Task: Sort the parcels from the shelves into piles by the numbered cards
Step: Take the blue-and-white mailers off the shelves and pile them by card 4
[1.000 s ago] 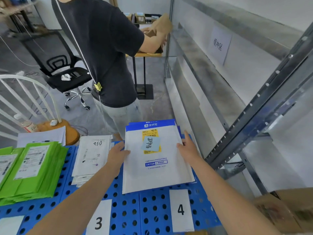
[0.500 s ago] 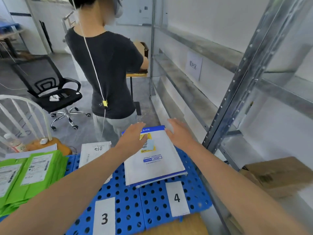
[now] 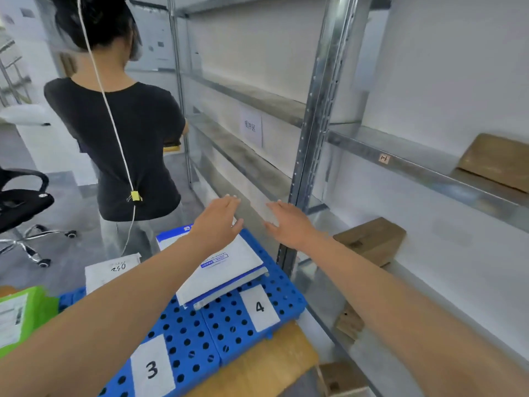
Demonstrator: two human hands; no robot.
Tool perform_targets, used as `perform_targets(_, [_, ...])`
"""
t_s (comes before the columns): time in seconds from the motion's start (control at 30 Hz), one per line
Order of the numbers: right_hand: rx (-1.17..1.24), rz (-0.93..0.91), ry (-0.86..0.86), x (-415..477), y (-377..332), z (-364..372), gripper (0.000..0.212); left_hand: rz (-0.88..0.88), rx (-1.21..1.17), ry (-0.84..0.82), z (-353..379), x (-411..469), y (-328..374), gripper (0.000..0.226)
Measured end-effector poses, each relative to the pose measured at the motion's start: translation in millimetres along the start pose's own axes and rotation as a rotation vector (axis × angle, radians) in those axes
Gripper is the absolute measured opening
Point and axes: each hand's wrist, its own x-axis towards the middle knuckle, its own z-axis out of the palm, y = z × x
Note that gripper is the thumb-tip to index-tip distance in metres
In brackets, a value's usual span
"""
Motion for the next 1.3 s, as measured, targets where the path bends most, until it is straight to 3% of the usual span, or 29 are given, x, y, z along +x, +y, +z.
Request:
perform_targets(0.3, [0.008, 0.173, 0.101, -122.3, 20.2, -43.3, 0.059, 0.119, -0.131, 0.038, -3.9, -40.8, 91.5, 0.052])
perform_targets(0.57, [0.016, 0.379, 0.15, -331.0, 25.5, -30.4, 0.056, 0.229, -0.177, -0.099, 13.6, -166.7, 197.1, 0.052])
perform_targets(0.7, [-0.061, 0.455, 0.241, -433.5, 30.8, -44.1, 0.049, 0.372, -0.236, -0.152, 12.1, -217.5, 267.3, 0.053])
perform_targets(1.03, [-0.052, 0.888, 0.377, -703.2, 31.9, -73.1, 0.052, 0.731, -0.393, -0.326, 28.1, -343.6, 449.8, 0.052])
perform_targets(1.3, [0.04, 1.236, 0.408, -853.5, 26.0, -19.2, 0.055, 0.919, -0.375, -0.525, 95.0, -447.1, 530.8, 0.052])
